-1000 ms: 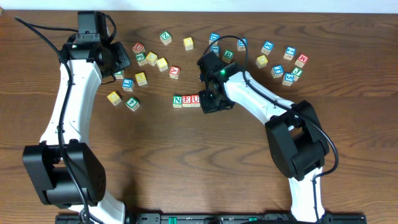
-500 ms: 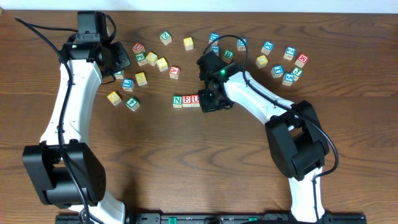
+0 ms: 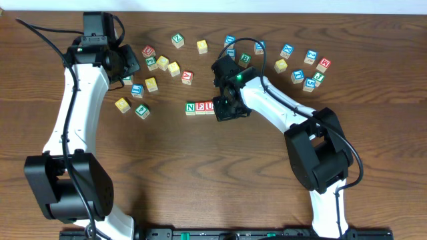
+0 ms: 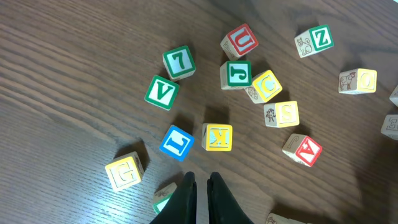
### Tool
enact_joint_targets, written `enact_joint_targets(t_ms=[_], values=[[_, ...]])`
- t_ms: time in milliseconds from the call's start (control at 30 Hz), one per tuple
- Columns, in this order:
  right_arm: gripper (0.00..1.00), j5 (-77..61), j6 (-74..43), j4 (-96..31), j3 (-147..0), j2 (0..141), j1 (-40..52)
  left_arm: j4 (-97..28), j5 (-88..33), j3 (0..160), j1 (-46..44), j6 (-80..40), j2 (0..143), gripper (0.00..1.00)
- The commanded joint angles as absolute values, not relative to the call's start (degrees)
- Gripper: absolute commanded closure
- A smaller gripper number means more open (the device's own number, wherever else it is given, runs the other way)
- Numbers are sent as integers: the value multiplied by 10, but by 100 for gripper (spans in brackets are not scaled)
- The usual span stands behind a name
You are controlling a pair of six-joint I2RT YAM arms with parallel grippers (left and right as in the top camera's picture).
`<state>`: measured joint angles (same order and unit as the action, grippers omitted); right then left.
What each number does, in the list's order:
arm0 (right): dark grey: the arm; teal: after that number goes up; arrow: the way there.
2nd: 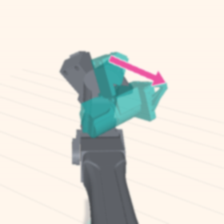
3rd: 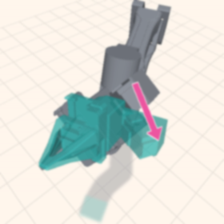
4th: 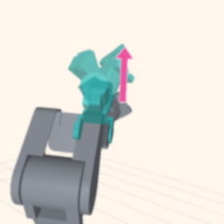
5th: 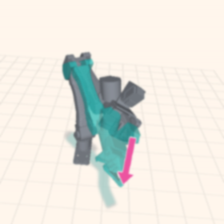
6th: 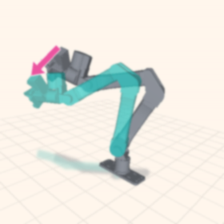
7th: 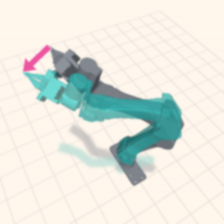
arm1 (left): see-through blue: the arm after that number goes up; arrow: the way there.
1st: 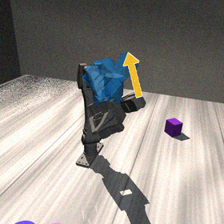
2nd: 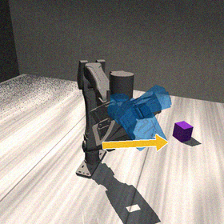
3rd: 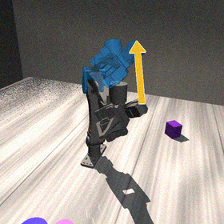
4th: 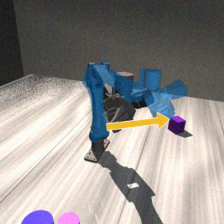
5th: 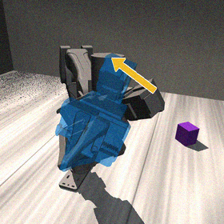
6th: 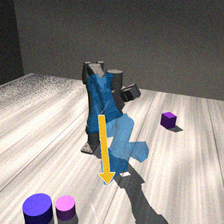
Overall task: Spell out NEURIPS
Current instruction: 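Push the green R left against the red U with the right gripper, then raise the right gripper and move it over the tilted red I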
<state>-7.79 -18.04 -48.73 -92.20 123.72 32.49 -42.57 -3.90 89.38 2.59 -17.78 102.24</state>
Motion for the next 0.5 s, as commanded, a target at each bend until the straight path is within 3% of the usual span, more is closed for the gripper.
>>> enact_joint_targets(t_ms=[0, 467], values=[[99, -81, -188, -493, -934, 1218, 321, -426, -30, 889, 27, -176, 1027, 92], [98, -59, -189, -531, -934, 1158, 245, -426, -30, 889, 27, -176, 1027, 92]])
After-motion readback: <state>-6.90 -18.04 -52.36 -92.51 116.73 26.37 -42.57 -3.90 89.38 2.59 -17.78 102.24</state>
